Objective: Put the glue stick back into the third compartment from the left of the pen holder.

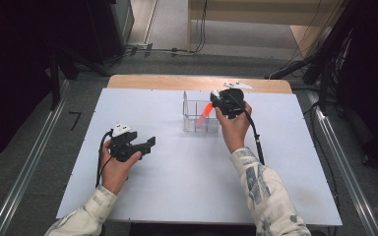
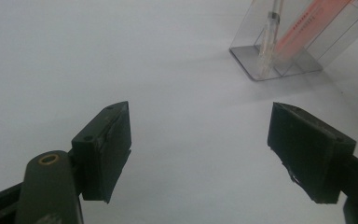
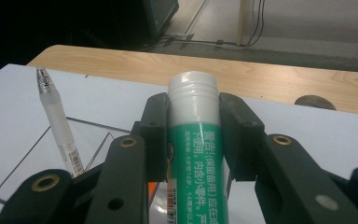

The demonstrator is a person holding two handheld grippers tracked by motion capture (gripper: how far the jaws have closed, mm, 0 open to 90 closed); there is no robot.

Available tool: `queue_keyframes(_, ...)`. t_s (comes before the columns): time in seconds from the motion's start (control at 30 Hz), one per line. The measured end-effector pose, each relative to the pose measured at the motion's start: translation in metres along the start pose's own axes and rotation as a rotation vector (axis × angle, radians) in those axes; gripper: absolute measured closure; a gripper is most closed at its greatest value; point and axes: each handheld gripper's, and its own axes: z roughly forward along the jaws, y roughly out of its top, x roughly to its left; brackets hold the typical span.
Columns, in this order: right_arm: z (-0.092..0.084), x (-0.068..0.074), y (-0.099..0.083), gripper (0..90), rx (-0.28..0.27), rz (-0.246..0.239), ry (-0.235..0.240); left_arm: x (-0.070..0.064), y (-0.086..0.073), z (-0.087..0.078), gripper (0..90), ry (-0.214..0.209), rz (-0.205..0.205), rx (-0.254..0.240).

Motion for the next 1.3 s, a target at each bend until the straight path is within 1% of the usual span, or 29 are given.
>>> queue_keyframes(0.07, 0.002, 0.0, 0.001, 62.9, 0.002, 0.008, 0.0, 0.0, 0.0, 0.0, 22.2, 0.0, 0.001, 0.001)
queue_keyframes(0.23, 0.005, 0.001, 0.002, 62.9, 0.004, 0.005, 0.003, 0.0, 0.0, 0.001, 22.2, 0.0, 0.003, 0.002)
queue_keyframes(0.5, 0.01, 0.001, 0.006, 62.8, 0.006, 0.009, -0.005, 0.0, 0.0, 0.0, 22.2, -0.001, 0.001, 0.001)
queue_keyframes(0.77, 0.011, 0.002, 0.008, 62.8, 0.001, 0.011, -0.009, 0.0, 0.0, 0.0, 22.2, -0.002, 0.005, 0.002)
queue_keyframes(0.9, 0.012, 0.002, 0.009, 62.8, 0.0, 0.019, -0.004, 0.0, 0.0, 0.0, 22.2, -0.003, 0.004, 0.003)
queue_keyframes(1.3, 0.012, 0.002, 0.012, 62.8, -0.006, 0.024, 0.001, 0.0, 0.0, 0.001, 22.2, -0.004, 0.003, 0.004)
